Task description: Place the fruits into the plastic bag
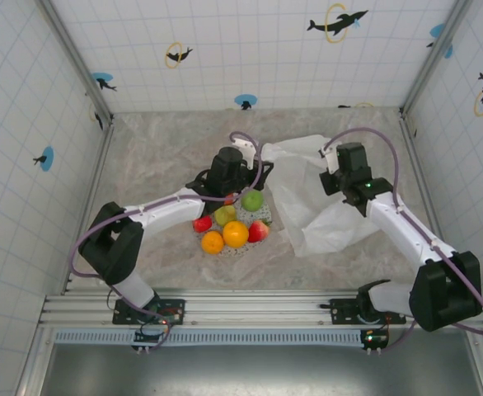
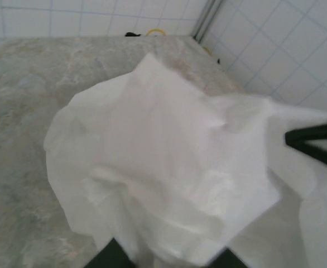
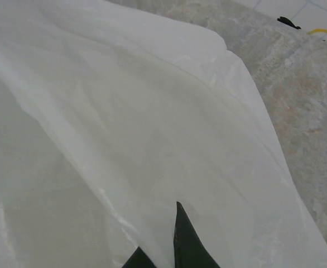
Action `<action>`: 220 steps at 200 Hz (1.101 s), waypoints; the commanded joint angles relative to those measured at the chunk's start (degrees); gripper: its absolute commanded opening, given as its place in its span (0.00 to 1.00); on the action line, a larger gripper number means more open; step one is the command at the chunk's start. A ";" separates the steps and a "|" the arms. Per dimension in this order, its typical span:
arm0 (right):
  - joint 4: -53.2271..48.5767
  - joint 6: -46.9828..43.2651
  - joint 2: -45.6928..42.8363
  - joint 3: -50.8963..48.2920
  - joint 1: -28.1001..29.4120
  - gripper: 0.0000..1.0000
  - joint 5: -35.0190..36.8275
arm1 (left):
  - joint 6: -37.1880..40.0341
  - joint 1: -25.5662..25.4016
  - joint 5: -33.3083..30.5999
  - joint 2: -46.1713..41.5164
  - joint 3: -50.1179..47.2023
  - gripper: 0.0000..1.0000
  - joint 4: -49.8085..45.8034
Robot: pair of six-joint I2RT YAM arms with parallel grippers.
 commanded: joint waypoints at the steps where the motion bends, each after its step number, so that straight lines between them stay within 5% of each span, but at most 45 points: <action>1: -1.02 5.54 1.15 2.72 -2.11 0.00 -8.59 | 2.34 0.28 -3.76 -1.83 -1.45 0.35 -0.72; 31: -1.25 10.48 1.86 3.52 -5.42 0.00 -15.50 | 3.05 0.43 -3.03 -4.18 -2.97 0.63 -1.37; 59: -1.37 14.24 2.37 4.40 -7.25 0.00 -18.48 | 2.74 0.44 -2.14 -6.36 -6.75 0.76 -1.21; 161: -3.82 23.82 4.48 9.85 -16.76 0.00 -27.68 | -0.87 0.40 4.08 -13.46 -13.29 0.81 -2.73; 220: -6.84 19.70 6.15 11.06 -15.16 0.00 -21.73 | -1.36 0.40 -6.67 -20.15 -17.02 0.80 -11.72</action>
